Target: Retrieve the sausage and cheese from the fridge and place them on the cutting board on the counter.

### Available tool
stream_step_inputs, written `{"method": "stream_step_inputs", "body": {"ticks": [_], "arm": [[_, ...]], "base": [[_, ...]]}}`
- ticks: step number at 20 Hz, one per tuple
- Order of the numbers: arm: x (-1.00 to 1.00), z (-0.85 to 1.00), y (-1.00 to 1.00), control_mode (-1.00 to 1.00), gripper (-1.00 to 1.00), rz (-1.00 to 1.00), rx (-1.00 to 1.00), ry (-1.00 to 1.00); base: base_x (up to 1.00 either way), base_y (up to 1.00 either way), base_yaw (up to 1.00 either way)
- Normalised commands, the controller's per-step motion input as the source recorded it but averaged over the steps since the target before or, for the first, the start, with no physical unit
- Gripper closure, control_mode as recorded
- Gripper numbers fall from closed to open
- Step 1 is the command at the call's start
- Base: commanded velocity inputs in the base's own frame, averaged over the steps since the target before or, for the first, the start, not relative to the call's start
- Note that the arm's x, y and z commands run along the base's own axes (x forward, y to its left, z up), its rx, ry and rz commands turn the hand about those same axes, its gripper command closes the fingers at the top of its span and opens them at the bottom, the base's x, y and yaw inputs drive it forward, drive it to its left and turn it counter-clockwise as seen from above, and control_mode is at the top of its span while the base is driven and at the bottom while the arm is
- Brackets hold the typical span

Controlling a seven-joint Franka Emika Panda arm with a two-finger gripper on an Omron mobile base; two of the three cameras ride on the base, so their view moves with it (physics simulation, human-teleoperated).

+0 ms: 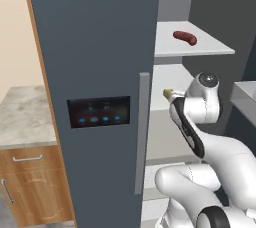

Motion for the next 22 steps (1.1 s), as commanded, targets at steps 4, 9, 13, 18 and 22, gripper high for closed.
{"method": "stream_step_inputs", "body": {"ticks": [4, 9, 13, 18, 22], "arm": [[0.55, 0.12, 0.02, -1.00, -1.00, 0.22, -0.22, -0.12], [0.56, 0.06, 0.02, -1.00, -1.00, 0.26, -0.24, 0.01], [0.54, 0.11, 0.01, -1.00, -1.00, 0.21, -0.14, 0.07], [0.46, 0.06, 0.00, -1.00, -1.00, 0.07, -0.16, 0.11], [0.46, 0.00, 0.00, -1.00, -1.00, 0.00, -0.06, 0.04]], "base": [[0.00, 0.00, 0.00], [0.00, 0.00, 0.00], [0.00, 0.00, 0.00], [0.00, 0.00, 0.00], [0.00, 0.00, 0.00]]}}
